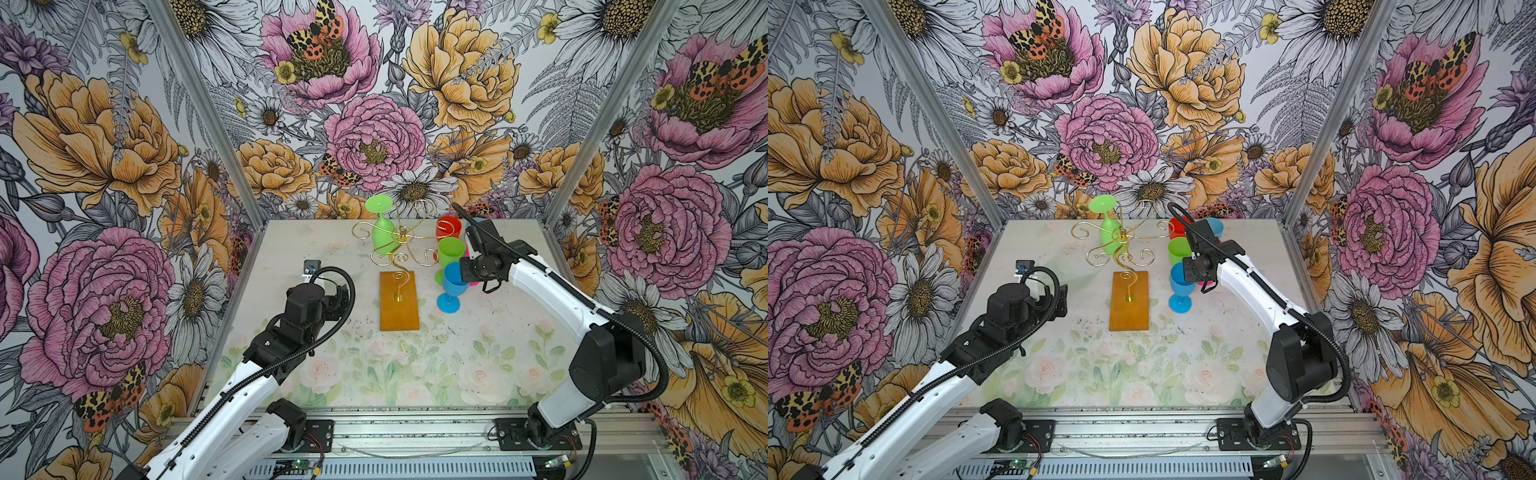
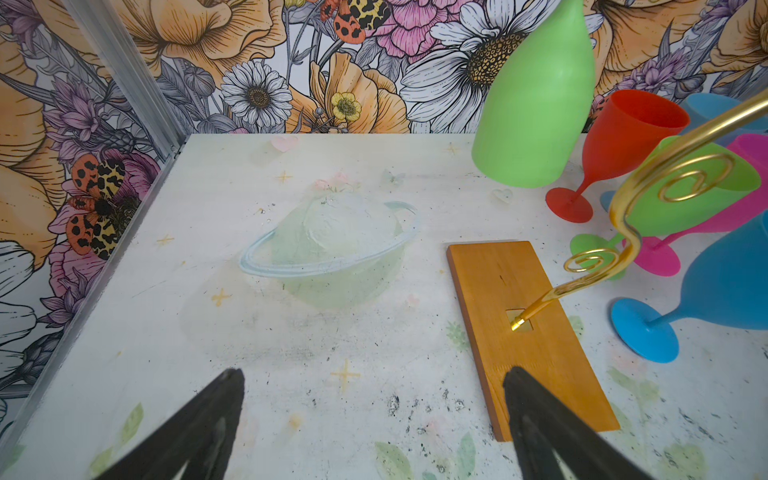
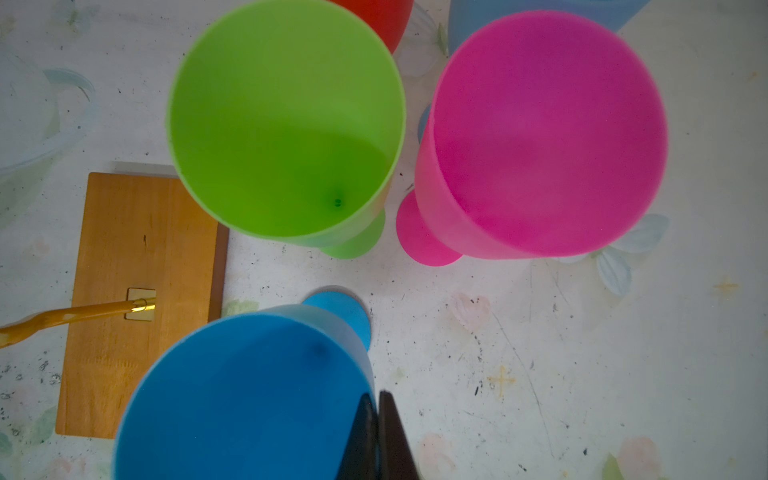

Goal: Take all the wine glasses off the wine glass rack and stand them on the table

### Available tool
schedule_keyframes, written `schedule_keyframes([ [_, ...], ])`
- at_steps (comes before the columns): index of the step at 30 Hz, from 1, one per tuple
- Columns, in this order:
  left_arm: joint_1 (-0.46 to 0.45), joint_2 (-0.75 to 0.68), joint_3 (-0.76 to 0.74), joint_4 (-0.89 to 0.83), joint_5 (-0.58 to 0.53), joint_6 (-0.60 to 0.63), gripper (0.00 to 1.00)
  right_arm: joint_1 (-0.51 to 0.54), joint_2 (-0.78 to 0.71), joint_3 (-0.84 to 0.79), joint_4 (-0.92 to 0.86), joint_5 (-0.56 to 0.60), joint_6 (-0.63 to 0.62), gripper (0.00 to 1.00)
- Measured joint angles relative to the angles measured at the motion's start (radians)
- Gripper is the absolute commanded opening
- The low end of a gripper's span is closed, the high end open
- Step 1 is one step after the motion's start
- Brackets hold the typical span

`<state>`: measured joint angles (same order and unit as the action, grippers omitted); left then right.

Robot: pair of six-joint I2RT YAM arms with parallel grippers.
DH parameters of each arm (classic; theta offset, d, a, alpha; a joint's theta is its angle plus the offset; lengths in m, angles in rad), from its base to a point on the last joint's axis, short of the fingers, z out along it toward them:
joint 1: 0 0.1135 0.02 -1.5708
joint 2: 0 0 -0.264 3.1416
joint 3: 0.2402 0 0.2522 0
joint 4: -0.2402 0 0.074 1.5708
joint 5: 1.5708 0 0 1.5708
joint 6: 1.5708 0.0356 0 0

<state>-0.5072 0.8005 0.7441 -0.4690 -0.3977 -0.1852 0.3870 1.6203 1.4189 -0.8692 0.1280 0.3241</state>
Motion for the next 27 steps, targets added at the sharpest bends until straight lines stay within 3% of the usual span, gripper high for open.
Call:
schedule_keyframes([
  [5,0.000,0.000,0.000,0.000,0.004,0.000,0.99,0.000,0.011,0.003,0.010,0.000,0.000,0.00],
  [13,0.009,0.000,0.000,0.000,0.029,0.000,0.99,0.000,0.017,0.005,0.015,-0.001,0.002,0.13],
  [22,0.127,0.015,0.027,-0.005,0.148,-0.019,0.99,0.001,0.023,0.005,0.018,-0.033,0.008,0.39],
  [27,0.206,0.056,0.101,-0.006,0.238,-0.027,0.98,0.000,0.000,0.006,0.017,-0.055,0.004,0.61],
])
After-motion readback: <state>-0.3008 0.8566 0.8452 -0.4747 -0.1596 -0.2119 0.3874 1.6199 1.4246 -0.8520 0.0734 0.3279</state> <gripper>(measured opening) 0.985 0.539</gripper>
